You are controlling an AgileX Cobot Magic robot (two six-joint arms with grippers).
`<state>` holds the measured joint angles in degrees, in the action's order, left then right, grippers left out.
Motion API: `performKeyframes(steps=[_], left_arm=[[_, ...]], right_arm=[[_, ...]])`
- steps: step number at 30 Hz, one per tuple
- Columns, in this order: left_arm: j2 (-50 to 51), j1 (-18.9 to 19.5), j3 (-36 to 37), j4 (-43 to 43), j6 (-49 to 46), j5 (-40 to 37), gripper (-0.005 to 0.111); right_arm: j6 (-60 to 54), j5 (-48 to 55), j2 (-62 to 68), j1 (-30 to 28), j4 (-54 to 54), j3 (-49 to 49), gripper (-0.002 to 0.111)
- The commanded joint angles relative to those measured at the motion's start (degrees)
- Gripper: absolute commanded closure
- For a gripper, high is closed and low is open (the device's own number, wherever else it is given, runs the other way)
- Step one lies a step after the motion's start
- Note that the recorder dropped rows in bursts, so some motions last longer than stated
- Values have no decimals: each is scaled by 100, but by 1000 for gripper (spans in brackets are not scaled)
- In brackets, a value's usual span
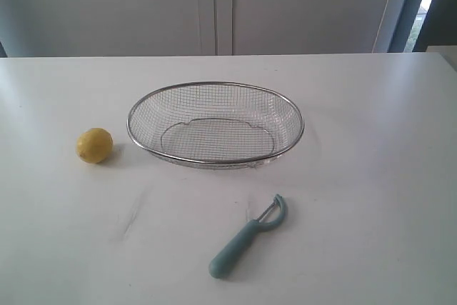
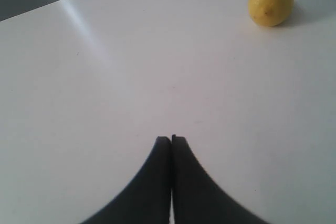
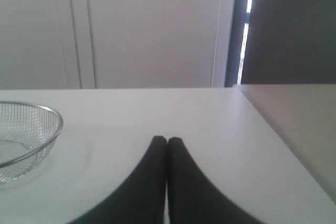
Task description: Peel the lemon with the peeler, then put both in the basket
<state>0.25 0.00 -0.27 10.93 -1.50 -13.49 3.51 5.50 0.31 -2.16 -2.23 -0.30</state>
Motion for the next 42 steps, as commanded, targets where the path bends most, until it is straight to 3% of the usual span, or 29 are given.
performKeyframes(steps=[1, 16, 39, 42], left_arm=[[-25, -15, 27, 1, -7, -6, 107], [-25, -15, 27, 1, -7, -6, 107], [-25, -15, 27, 1, -7, -6, 107], [-25, -15, 27, 1, -7, -6, 107]], right_arm=[[1, -383, -31, -19, -17, 30, 108], [1, -1160, -31, -19, -17, 30, 108], [-39, -1158, -31, -19, -17, 30, 108], [-39, -604, -31, -19, -17, -165, 108]])
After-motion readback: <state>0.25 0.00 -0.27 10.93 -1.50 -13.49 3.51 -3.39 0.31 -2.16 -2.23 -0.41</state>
